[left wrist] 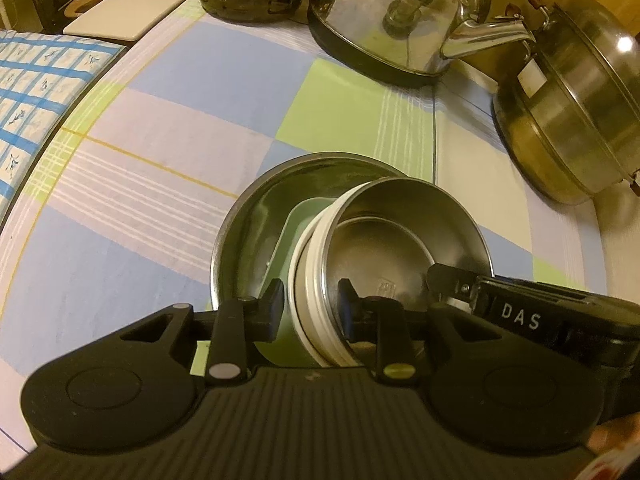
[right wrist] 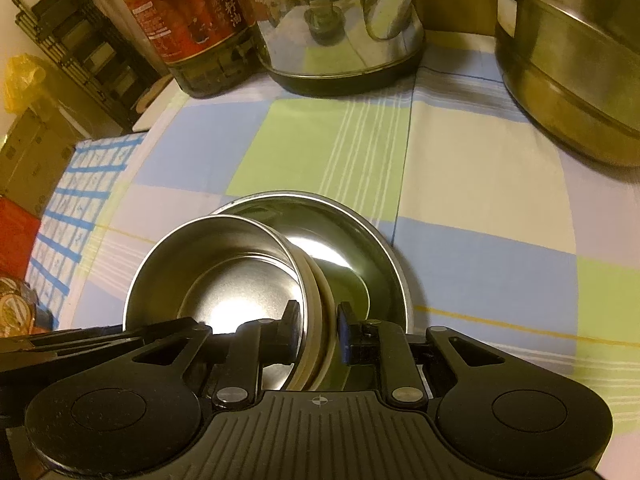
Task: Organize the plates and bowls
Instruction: 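Set the bowl stack down onto the green plate with both tools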
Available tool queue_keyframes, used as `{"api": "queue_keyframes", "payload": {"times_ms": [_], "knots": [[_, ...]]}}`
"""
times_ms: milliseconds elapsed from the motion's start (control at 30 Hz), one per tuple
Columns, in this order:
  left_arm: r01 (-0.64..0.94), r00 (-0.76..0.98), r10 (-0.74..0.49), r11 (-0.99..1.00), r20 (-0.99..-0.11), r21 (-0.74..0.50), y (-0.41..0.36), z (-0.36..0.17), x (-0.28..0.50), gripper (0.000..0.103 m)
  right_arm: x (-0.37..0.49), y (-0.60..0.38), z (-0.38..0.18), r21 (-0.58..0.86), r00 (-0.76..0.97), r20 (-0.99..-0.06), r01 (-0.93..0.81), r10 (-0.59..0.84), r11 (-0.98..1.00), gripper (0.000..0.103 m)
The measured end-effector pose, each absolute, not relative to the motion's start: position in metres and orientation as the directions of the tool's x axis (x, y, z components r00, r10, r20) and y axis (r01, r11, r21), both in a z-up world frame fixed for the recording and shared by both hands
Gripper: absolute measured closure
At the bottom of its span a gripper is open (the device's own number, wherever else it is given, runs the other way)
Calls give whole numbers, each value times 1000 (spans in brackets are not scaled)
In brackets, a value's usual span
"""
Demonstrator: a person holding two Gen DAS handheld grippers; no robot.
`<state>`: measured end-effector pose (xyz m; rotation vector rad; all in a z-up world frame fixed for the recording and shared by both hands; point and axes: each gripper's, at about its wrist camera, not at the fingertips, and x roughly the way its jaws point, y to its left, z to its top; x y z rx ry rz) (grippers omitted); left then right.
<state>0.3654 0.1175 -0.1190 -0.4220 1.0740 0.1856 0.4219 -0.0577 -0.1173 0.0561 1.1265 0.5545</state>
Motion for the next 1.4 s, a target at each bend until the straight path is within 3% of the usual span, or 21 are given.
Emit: {"api": "queue_keyframes", "payload": {"times_ms": [600, 767, 833, 1400], "knots": [[-301, 548, 10, 935, -836, -186, 113, -98, 353, 79, 412, -81, -101, 403, 374, -748, -399, 548, 824, 83], [-267, 573, 5, 947, -819, -180, 111, -97, 350, 87, 409, -81, -104, 386, 394, -741, -412, 544, 825, 85], [-252, 575, -15, 948, -818, -194, 111, -97, 351, 92, 408, -81, -104, 389, 392, -735, -424, 553, 818, 93], [-277, 503, -59, 934, -862, -225, 119, -96, 359, 92, 425, -63, -95, 318, 310, -820, -453, 481, 833, 95]]}}
